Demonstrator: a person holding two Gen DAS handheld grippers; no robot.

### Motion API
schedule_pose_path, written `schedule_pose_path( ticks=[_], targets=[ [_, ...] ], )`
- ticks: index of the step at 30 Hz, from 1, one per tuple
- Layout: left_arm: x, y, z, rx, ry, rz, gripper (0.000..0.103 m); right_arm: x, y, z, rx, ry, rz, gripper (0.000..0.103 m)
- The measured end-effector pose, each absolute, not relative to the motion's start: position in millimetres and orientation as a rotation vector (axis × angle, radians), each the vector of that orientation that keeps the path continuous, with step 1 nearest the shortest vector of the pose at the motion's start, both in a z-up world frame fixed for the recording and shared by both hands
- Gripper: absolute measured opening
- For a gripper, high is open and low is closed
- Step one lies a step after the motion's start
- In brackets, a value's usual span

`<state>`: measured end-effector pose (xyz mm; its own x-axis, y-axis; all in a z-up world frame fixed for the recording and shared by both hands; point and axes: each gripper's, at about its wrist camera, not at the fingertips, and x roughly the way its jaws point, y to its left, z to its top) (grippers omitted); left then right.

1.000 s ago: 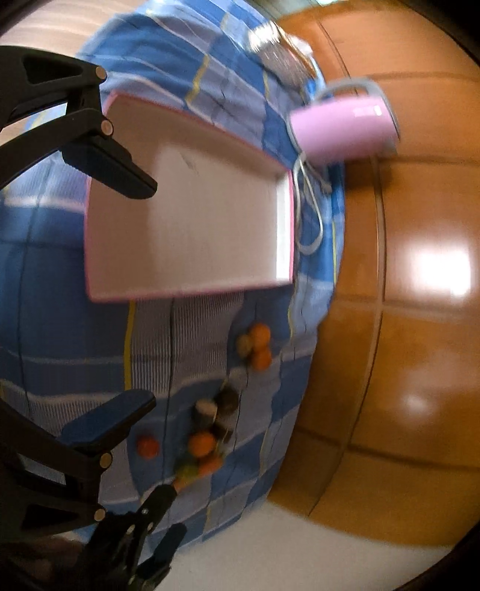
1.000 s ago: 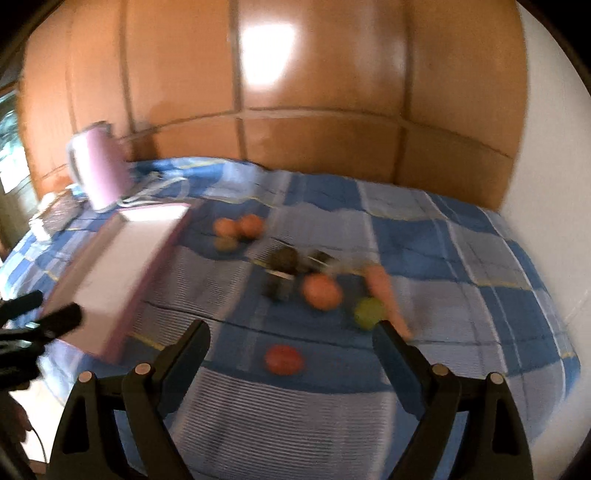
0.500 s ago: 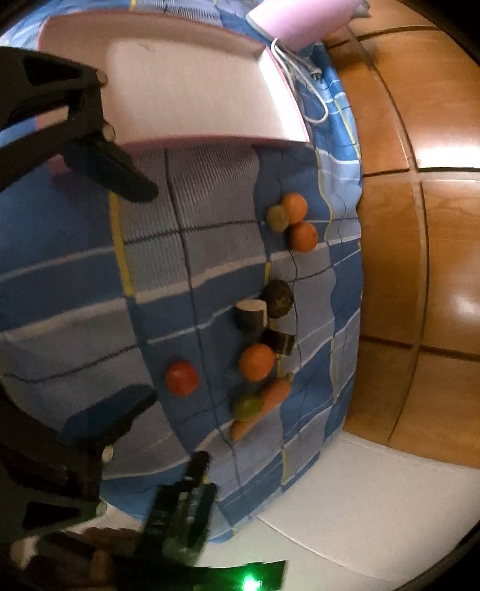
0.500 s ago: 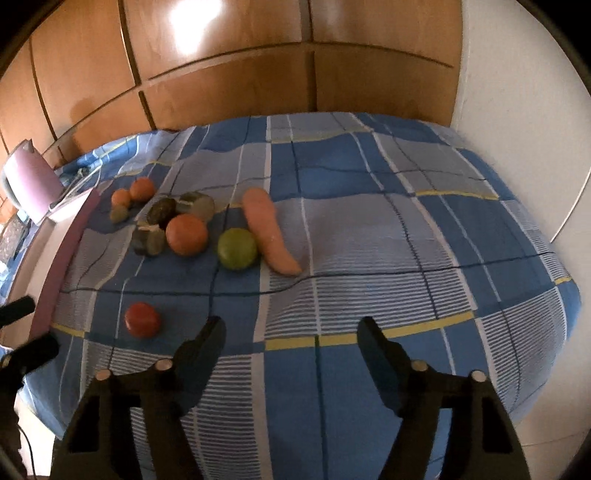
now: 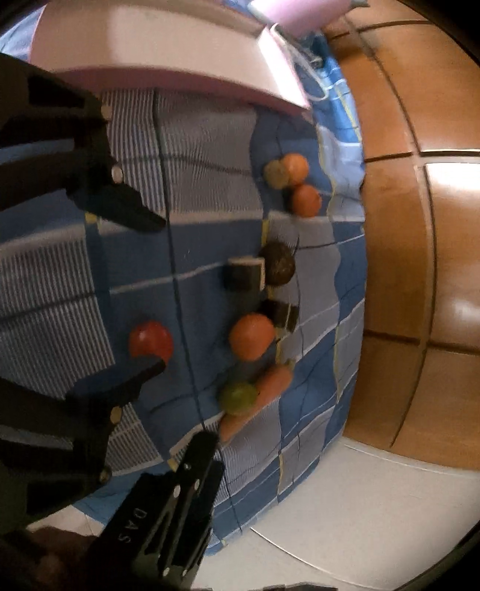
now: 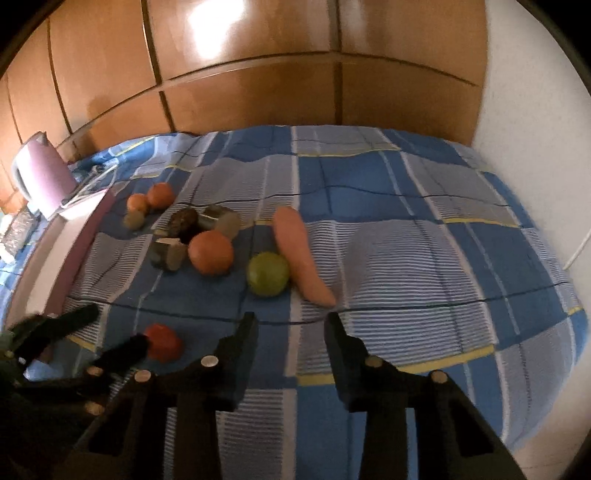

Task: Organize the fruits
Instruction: 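Grasp the red tomato with the left gripper while the right gripper grasps the green fruit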

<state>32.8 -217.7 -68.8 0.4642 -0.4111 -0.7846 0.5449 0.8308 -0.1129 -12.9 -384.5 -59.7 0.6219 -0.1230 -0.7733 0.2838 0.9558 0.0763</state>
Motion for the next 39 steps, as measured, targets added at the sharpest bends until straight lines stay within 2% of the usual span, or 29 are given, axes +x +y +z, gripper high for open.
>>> schedule_pose_path(
  ticks=[3,6,7,10,13,16,21,23,24,26,28,35,36,39],
  targets=[
    [36.8,-222.9,-69.0,0.133,0.903,-0.593,0.062,-6.4,-379.4,-63.0,0.185,0.867,-0.199,0.033],
    [32.9,-224.6,-66.1,0.114,0.884,-0.61,0.048,1.6,-379.3,-64.2,0.188,0.854,-0.182,0.033],
    [30.7,-222.8,-64.9,0.112,0.871,-0.608,0.048,3.0,-380.2,-63.7,0.191,0.849,-0.183,0.033],
    [28.7,-218.0,-67.8,0.075,0.864,-0.639,0.049,6.9,-384.1,-62.6,0.193,0.834,-0.169,0.033],
    [27.8,-219.2,-78.1,0.063,0.888,-0.681,0.065,13.4,-384.6,-68.9,0.186,0.845,-0.127,0.033],
    [23.5,-222.9,-80.5,0.079,0.87,-0.701,0.068,17.5,-386.3,-73.5,0.193,0.849,-0.116,0.033],
    [32.8,-228.5,-86.8,0.068,0.89,-0.7,0.065,22.9,-385.6,-73.9,0.18,0.841,-0.102,0.033],
    [37.1,-228.7,-88.4,0.06,0.895,-0.686,0.051,26.9,-385.8,-75.5,0.173,0.846,-0.104,0.033],
    [39.0,-228.6,-88.6,0.06,0.892,-0.68,0.05,28.3,-386.0,-76.0,0.175,0.847,-0.102,0.033],
    [42.1,-229.1,-88.2,0.053,0.895,-0.678,0.034,30.0,-385.8,-76.6,0.175,0.846,-0.102,0.033],
    [42.6,-231.8,-88.5,0.065,0.891,-0.678,0.027,30.9,-385.7,-76.4,0.177,0.841,-0.103,0.033],
    [40.3,-231.0,-92.2,0.053,0.87,-0.706,0.029,40.8,-388.5,-86.4,0.193,0.863,-0.118,0.033],
    [40.3,-230.8,-93.2,0.051,0.872,-0.709,0.029,41.5,-389.2,-87.9,0.2,0.862,-0.116,0.03],
    [42.4,-228.8,-91.2,0.035,0.886,-0.726,0.026,41.0,-392.7,-88.1,0.231,0.854,-0.107,0.029]
  ],
)
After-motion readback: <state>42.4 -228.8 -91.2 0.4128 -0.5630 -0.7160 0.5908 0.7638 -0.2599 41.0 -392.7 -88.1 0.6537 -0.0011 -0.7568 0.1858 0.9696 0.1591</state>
